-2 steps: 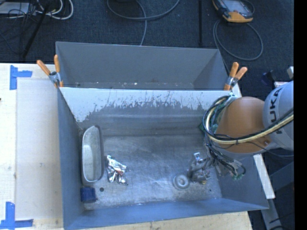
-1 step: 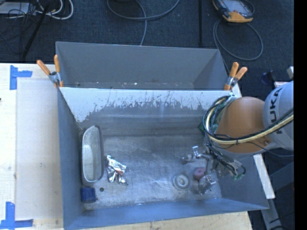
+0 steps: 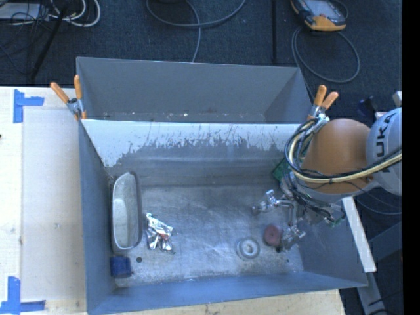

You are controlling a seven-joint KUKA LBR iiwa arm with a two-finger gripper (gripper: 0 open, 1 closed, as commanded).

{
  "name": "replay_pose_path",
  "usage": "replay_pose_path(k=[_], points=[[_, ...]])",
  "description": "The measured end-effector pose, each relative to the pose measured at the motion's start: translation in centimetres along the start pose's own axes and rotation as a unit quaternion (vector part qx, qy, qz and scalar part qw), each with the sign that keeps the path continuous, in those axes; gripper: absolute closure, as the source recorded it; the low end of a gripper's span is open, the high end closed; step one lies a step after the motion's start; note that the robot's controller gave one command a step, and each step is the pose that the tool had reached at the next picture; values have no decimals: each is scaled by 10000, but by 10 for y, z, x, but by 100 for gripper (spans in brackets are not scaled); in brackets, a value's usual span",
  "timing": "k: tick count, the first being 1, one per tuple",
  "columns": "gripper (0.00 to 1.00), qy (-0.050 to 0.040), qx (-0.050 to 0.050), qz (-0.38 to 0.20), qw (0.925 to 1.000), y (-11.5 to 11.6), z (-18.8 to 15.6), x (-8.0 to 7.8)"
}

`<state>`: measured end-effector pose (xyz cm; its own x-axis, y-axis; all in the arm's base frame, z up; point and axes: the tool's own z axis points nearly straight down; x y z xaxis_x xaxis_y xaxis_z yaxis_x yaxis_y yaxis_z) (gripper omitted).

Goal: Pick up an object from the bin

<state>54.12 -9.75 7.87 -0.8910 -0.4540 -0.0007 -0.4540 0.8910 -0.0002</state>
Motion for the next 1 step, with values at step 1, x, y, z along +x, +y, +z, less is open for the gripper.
replay_pose_path(k=[1], points=[[100,-2,-4,9,10000,0,0,0]])
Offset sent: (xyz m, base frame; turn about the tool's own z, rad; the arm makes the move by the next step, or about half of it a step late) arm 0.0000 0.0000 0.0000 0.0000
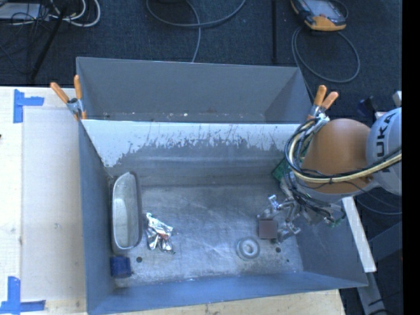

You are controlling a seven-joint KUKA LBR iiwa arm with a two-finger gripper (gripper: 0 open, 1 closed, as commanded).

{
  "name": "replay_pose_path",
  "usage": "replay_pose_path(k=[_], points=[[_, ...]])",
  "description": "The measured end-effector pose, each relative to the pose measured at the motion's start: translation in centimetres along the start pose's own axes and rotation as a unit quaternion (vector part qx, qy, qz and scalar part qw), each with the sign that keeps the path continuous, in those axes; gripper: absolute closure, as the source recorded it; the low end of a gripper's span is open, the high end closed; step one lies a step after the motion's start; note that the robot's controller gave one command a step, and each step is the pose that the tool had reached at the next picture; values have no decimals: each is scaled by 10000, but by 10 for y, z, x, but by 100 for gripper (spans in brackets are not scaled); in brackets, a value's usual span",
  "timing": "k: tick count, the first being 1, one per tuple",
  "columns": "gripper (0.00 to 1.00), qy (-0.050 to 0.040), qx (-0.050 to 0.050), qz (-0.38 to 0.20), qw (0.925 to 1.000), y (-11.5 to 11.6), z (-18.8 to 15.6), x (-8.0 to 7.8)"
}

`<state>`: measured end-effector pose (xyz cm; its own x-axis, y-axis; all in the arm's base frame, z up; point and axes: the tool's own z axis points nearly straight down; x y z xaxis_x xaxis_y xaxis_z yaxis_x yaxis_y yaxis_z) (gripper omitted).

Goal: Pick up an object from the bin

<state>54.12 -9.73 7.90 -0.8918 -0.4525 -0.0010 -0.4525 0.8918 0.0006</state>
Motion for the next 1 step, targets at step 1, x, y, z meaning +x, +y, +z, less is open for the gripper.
replay_pose_path(k=[1], points=[[100,-31,32,-510,9987,-29,-176,-5]])
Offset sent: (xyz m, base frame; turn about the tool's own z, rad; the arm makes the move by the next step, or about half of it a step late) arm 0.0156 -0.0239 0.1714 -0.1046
